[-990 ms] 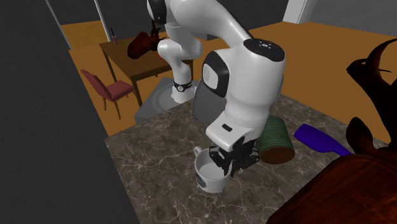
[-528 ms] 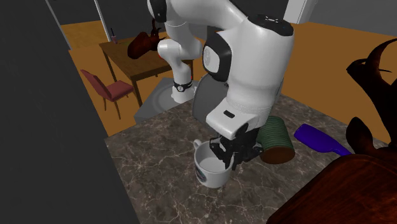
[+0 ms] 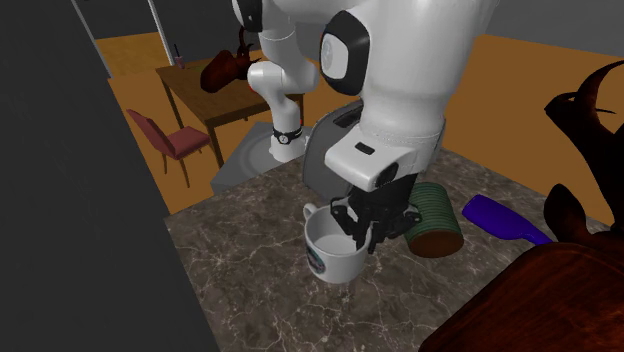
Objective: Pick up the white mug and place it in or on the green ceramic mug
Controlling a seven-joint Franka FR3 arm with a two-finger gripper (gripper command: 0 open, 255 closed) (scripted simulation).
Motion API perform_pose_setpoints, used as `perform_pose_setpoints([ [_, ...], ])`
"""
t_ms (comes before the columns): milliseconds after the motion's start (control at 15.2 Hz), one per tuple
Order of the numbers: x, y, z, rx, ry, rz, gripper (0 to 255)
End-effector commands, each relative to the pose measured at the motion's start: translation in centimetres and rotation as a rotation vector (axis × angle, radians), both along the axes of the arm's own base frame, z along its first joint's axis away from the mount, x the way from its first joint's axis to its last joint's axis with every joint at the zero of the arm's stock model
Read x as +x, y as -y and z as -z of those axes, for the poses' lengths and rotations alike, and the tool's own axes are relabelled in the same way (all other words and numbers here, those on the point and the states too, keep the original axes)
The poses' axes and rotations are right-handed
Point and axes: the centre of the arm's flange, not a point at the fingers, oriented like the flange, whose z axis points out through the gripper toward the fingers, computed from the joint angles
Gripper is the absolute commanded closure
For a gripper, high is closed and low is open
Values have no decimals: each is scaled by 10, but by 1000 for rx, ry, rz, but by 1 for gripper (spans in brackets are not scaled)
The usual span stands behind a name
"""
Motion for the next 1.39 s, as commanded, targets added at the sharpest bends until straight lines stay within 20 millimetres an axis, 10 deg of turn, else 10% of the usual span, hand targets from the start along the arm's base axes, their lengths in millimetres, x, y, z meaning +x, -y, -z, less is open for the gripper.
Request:
perform_pose_setpoints([
  [0, -1, 0, -11, 0, 0, 0, 255],
  [726, -1, 0, -64, 0, 0, 0, 255],
  [1320, -90, -79, -70, 0, 0, 0, 255],
])
